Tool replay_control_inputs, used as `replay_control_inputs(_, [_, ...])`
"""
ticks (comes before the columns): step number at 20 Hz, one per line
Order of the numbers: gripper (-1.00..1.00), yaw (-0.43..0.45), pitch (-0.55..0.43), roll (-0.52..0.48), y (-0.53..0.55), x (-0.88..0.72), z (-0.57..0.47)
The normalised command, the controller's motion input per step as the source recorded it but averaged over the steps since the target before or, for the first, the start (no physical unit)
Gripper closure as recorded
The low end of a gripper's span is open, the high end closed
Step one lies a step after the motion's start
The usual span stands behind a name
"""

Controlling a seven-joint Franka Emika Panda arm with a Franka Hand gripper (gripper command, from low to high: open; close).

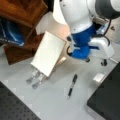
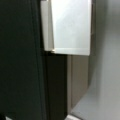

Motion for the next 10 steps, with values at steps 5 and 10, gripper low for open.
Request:
replay_control_inputs(5, [-1.00,0.033,-0.110,0.194,0.09,0.18,-0.13])
replay_control_inputs(10, [-1.00,0.036,-0.114,0.178,0.10,0.20,-0.13])
